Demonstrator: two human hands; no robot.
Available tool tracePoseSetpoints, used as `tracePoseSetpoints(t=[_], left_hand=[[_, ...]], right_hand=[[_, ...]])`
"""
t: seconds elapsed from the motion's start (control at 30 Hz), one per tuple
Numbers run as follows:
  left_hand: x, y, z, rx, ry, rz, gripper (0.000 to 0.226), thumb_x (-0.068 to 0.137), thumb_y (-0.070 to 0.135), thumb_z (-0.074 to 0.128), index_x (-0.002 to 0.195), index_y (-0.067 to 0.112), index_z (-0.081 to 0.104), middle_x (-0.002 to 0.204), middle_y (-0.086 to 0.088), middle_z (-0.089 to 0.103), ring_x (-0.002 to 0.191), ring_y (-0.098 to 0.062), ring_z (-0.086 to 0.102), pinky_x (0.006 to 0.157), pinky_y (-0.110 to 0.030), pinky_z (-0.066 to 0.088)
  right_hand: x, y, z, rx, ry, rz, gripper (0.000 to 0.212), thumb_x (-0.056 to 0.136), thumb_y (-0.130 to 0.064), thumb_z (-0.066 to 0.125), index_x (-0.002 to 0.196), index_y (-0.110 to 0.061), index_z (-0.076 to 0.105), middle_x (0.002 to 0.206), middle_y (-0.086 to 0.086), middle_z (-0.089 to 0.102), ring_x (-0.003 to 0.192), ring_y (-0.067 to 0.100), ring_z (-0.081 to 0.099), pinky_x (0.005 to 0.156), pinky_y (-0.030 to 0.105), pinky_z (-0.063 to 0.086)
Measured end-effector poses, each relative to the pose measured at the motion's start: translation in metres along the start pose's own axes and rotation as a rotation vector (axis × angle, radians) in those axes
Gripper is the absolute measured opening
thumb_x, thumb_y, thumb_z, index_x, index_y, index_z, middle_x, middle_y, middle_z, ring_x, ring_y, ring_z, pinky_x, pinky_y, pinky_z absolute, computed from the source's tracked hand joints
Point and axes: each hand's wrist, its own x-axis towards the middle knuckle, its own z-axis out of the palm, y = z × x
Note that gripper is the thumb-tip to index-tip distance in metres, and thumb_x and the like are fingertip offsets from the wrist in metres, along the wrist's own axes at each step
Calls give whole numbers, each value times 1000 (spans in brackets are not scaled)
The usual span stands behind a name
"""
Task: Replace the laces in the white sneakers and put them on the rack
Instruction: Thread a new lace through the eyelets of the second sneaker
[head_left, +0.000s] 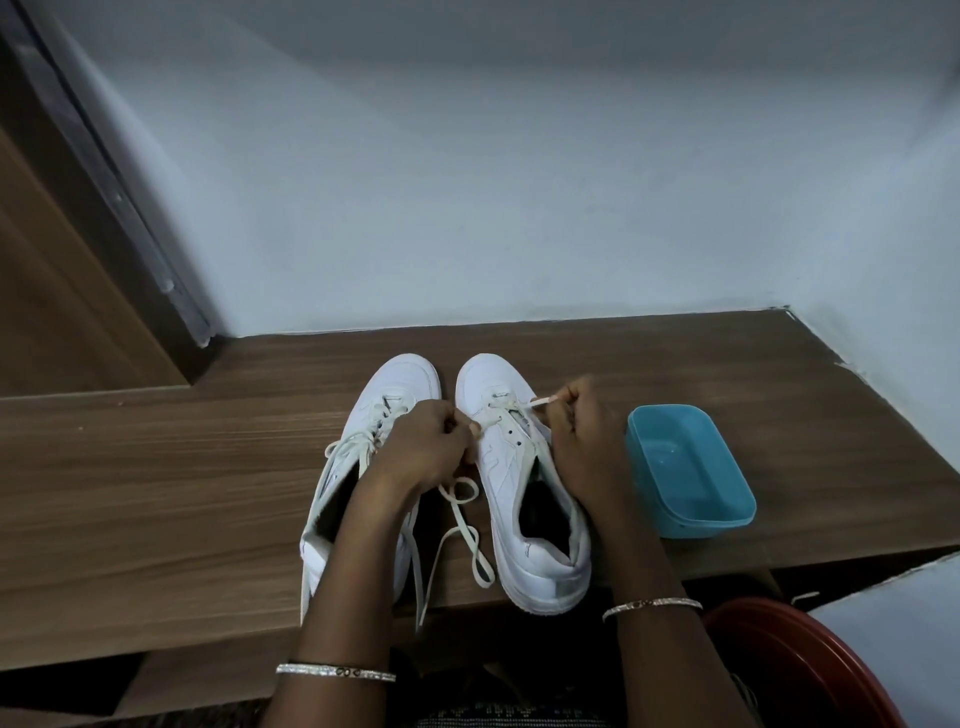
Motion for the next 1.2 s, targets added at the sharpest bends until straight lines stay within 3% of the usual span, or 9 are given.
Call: tracePoseSetpoints(t=[0.13, 0.27, 0.43, 0.6, 0.7, 0.83, 0.97, 1.07, 1.2], left_hand=[[3, 1, 3, 96, 73, 74, 21, 91, 36, 68, 84, 17, 72, 61, 11, 56, 58, -4, 51, 57, -22, 37], [3, 2, 5, 226, 180, 111, 19, 92, 29, 65, 80, 15, 71, 63, 12, 57, 63, -4, 52, 58, -22, 36], [8, 1, 10, 339, 237, 73, 20, 92, 29, 61, 79, 14, 67, 72, 1, 65, 77, -20, 62, 66, -27, 40], [6, 2, 9, 254, 320, 222, 16, 91, 27, 64, 78, 19, 63, 72, 15, 63, 68, -2, 57, 63, -21, 39], [8, 3, 8, 200, 396, 291, 11, 91, 22, 64, 80, 21, 62, 70, 17, 60, 64, 3, 55, 57, -8, 34], [12, 4, 9, 163, 462, 399, 11, 91, 21, 64, 80, 18, 67, 77, 10, 67, 68, -4, 59, 63, -23, 43], [12, 8, 11, 165, 428, 464, 13, 88, 32, 63, 79, 24, 69, 71, 12, 64, 61, -7, 55, 62, -28, 46], [12, 6, 11, 215, 424, 468, 11, 85, 34, 65, 78, 26, 68, 69, 11, 61, 61, -8, 53, 63, -32, 48], [10, 7, 11, 204, 412, 508, 8, 85, 29, 62, 81, 26, 68, 71, 13, 61, 63, -7, 53, 65, -34, 48]], right_hand=[[1, 3, 0, 19, -18, 5, 21, 87, -30, 46, 85, -11, 54, 78, 2, 64, 73, 19, 57, 63, 28, 32], [2, 4, -2, 34, -7, 5, 27, 83, -34, 46, 83, -7, 54, 77, 3, 63, 72, 19, 57, 62, 27, 30], [-1, 0, 1, 41, 8, 34, 20, 91, -24, 55, 84, -6, 56, 77, 2, 62, 73, 18, 55, 60, 26, 28], [5, 9, -11, 110, -65, 114, 9, 88, -23, 69, 80, -21, 66, 75, -10, 70, 72, 4, 66, 66, 23, 50], [4, 11, -16, 209, -73, 127, 7, 86, -20, 72, 80, -20, 69, 73, -4, 72, 72, 11, 69, 66, 31, 59], [5, 8, -19, 241, -92, 119, 5, 85, -17, 74, 85, -19, 69, 73, 2, 71, 67, 19, 68, 64, 37, 57], [7, 4, -21, 181, -2, 34, 10, 82, -22, 78, 87, -24, 70, 86, -8, 70, 77, 4, 65, 67, 22, 53], [9, 2, -22, 158, -31, -10, 11, 84, -13, 74, 90, -21, 70, 89, -9, 71, 79, 2, 65, 64, 8, 45], [7, 1, -20, 89, -133, -1, 20, 85, -10, 69, 99, -23, 73, 89, -15, 72, 80, -3, 65, 70, 15, 49]])
